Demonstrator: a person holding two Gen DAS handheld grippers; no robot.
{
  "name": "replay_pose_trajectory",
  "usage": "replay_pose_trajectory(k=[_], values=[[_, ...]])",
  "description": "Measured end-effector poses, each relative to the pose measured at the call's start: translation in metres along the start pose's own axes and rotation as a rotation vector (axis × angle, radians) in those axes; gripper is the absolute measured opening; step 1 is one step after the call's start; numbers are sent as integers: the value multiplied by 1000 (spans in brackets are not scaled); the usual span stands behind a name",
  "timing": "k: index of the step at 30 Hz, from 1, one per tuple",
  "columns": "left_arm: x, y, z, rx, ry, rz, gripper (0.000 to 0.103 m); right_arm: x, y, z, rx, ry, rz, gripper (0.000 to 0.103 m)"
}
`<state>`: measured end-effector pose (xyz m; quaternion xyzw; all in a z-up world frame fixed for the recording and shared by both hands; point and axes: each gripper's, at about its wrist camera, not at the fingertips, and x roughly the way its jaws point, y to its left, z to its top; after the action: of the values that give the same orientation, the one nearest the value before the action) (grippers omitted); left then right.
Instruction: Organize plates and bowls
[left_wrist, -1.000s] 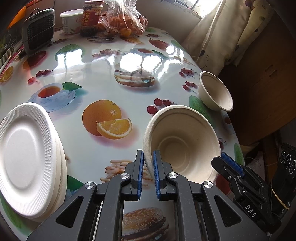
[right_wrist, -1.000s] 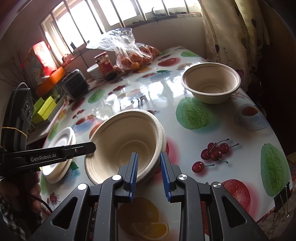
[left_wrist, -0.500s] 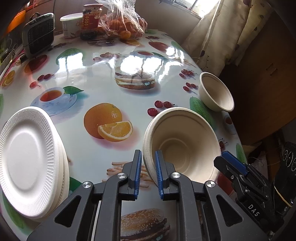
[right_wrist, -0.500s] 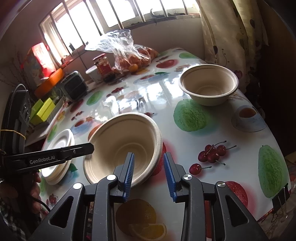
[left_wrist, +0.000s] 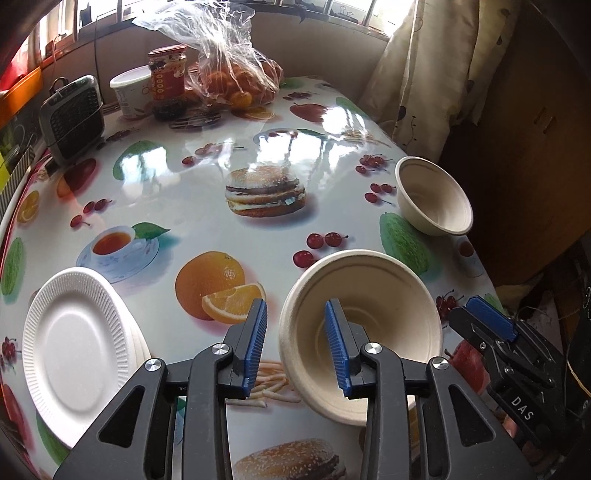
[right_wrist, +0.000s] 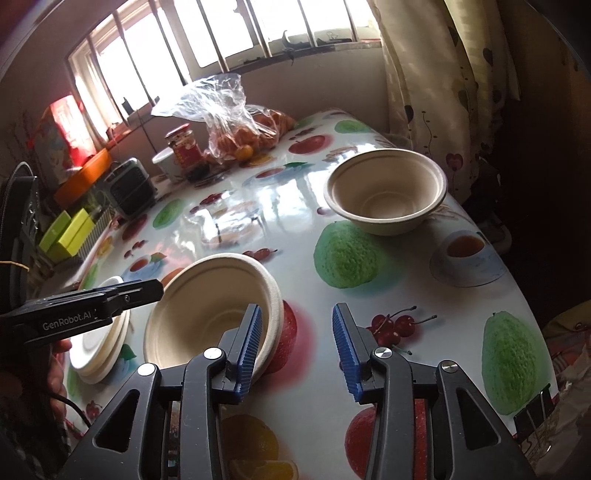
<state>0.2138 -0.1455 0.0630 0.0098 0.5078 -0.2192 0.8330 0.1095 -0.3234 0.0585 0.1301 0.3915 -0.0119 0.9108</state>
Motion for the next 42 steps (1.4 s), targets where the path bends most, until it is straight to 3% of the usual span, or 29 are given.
replay_pose_trajectory(k=[24,42], values=[[43,-61,80,136,4,-45,34,10,-59,55,16,-59,-195,39],[87,-94,115,189,41,-77,34,35,-85,76,37,-59,-254,39]])
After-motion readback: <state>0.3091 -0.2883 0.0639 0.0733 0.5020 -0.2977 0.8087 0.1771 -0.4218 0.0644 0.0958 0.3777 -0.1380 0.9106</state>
